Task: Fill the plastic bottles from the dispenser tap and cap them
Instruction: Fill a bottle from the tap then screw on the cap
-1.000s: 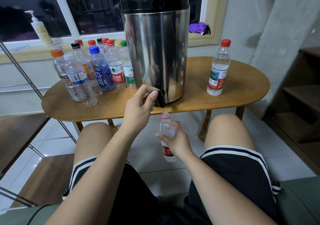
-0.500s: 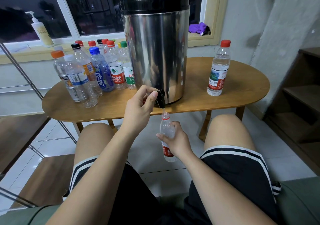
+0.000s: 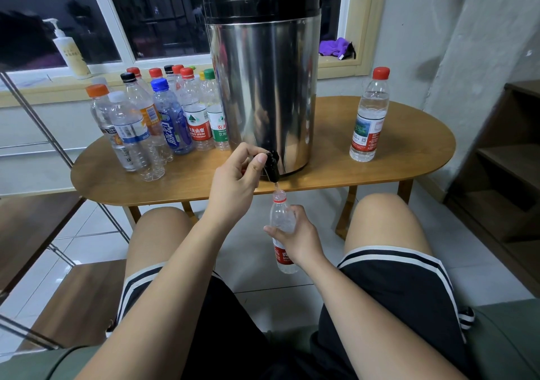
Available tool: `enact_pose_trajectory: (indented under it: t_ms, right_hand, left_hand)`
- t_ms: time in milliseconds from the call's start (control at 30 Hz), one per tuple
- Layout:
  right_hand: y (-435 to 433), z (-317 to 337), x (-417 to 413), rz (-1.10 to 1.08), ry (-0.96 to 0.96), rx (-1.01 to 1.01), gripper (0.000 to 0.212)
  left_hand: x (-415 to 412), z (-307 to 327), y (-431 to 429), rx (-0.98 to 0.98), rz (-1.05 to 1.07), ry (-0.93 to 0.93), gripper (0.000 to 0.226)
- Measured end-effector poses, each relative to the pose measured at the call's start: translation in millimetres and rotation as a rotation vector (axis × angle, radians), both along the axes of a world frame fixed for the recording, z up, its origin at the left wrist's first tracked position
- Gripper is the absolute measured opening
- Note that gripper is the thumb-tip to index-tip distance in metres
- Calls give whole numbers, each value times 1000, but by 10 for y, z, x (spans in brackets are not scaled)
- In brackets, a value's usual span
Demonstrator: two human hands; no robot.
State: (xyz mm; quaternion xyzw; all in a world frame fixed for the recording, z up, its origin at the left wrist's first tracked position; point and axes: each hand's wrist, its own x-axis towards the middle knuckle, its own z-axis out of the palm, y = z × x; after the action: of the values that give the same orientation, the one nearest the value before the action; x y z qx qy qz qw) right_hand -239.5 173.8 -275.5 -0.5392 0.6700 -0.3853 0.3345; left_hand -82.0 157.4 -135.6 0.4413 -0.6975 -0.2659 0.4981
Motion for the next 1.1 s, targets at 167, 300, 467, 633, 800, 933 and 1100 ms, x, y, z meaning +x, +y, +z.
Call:
enact_pose_trajectory:
  t_ms: [167, 300, 467, 633, 800, 933, 1100]
  right_hand:
    - [-7, 11, 5, -5, 19, 1, 75]
    - [-9, 7, 7, -6, 14, 2, 75]
    - [-16, 4, 3, -4, 22, 1, 74]
    - [-22, -10, 6, -13, 2, -19, 74]
    - [-25, -19, 4, -17, -12, -7, 75]
    - [-35, -20, 12, -26, -29, -22, 72]
    - [-48, -9, 9, -29, -30, -39, 71]
  left_hand:
    - [3, 4, -1, 1, -7, 0, 14]
    - [9, 4, -5, -4, -17, 1, 14]
    - [11, 12, -43, -12, -26, 1, 15]
    - [17, 18, -65, -21, -26, -10, 16]
    - [13, 14, -85, -22, -34, 1, 16]
    - [5, 106, -194, -19, 3, -35, 10]
    - [10, 213, -340, -17, 27, -122, 11]
